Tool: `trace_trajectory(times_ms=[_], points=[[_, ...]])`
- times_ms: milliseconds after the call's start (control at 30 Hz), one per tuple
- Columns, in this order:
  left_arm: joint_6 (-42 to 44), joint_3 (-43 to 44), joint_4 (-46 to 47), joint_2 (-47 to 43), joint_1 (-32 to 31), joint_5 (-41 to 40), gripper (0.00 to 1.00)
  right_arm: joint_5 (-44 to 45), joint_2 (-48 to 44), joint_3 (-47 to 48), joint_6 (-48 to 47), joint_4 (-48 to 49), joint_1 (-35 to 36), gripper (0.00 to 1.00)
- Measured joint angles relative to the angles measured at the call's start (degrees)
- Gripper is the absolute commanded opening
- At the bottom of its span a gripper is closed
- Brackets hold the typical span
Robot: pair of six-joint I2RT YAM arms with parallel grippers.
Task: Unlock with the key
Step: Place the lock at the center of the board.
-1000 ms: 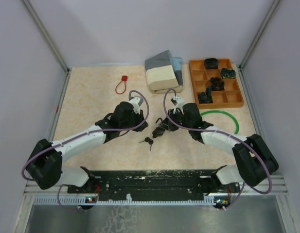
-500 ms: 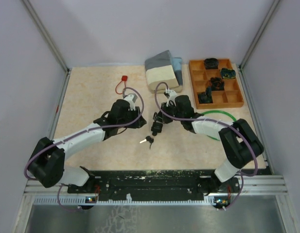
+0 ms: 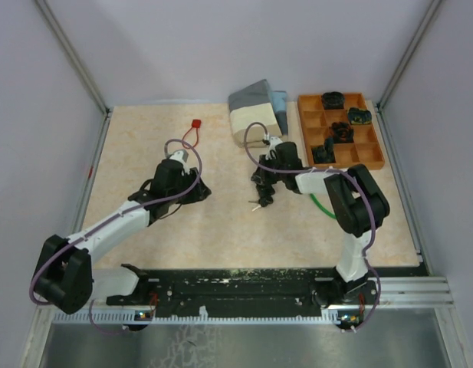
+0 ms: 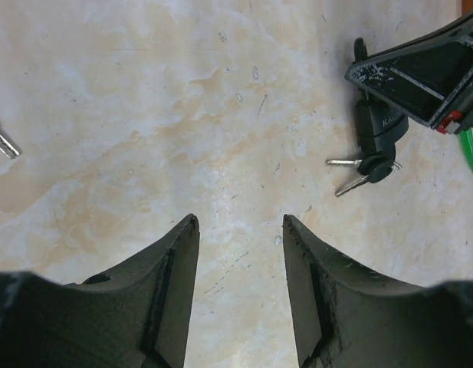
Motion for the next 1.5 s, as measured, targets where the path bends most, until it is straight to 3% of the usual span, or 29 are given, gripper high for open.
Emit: trace_trajectory(times_ms=[233, 533, 867, 1067, 1233, 1500], points=[[-0.2, -1.2, -0.3, -3.1, 0.6, -0.6, 0.57, -2.4, 1.4, 0.6, -1.3, -1.0, -5.1, 0.07], [-0.2, -1.2, 0.2, -3.0, 0.7, 1.3, 0.59, -10.7, 1.4, 0.9, -2.1, -1.5, -5.0, 0.02], [-0.2, -1.3, 1.9, -2.6, 0.7, 3.9, 0.65, -26.0, 0.5, -0.4, -2.3, 2.0, -4.1, 0.04], [0.2, -1.2, 4.1, 0.3, 0.7, 5.7, 0.69, -30.6, -2.2, -1.1, -7.5, -1.6, -2.3, 0.06], [1.0, 0.1, 5.2, 3.5, 0.7, 7.8, 0.71, -29.4, -3.2, 0.9, -15.5, -11.4, 1.7, 0.06], [1.4, 0.5, 6.2, 4.1, 0.7, 8.4, 0.71, -14.4, -3.9, 4.8, -22.6, -21.8, 6.6, 0.05]])
